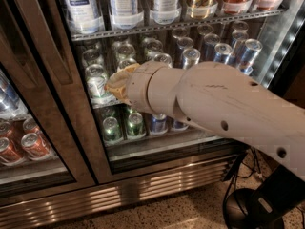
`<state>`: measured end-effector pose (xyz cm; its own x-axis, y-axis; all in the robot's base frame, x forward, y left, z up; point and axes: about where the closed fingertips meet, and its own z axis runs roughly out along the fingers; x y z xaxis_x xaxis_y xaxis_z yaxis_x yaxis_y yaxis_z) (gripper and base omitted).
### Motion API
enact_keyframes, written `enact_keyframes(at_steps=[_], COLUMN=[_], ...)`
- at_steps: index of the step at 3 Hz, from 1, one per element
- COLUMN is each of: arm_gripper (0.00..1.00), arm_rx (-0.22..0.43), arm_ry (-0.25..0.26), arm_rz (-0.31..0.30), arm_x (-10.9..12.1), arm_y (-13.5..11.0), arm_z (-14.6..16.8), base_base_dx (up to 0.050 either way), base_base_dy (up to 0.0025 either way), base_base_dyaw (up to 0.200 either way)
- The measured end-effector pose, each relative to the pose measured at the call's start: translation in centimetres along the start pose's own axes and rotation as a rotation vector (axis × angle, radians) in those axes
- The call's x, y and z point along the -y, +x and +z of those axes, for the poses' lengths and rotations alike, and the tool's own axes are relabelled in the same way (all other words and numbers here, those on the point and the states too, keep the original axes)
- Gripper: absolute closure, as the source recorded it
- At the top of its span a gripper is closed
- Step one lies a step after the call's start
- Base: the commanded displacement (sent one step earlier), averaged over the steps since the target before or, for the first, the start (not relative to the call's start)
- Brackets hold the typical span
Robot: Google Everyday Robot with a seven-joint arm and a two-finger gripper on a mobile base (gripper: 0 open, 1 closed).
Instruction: Close right fridge door
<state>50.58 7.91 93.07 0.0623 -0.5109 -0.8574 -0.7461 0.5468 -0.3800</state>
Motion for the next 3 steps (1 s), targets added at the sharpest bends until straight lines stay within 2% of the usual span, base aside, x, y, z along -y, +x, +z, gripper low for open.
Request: enact_keyframes(at_steps=[1,2,3], arm_gripper=[1.00,1.00,1.00], arm_rx=[-0.041,-0.107,-0.164], arm_ry=[-0.049,0.044,0.139], arm_rz=[-0.040,-0.199,-0.316], arm_x=[-1.0,5.1,13.2], arm_y=[0.4,-1.2,-1.9], arm_z=[-1.6,-9.9,-19.0], base_base_dx=[0.000,0.000,0.000], base_base_dy=[0.00000,0.00000,0.00000], base_base_dyaw=[0.000,0.000,0.000])
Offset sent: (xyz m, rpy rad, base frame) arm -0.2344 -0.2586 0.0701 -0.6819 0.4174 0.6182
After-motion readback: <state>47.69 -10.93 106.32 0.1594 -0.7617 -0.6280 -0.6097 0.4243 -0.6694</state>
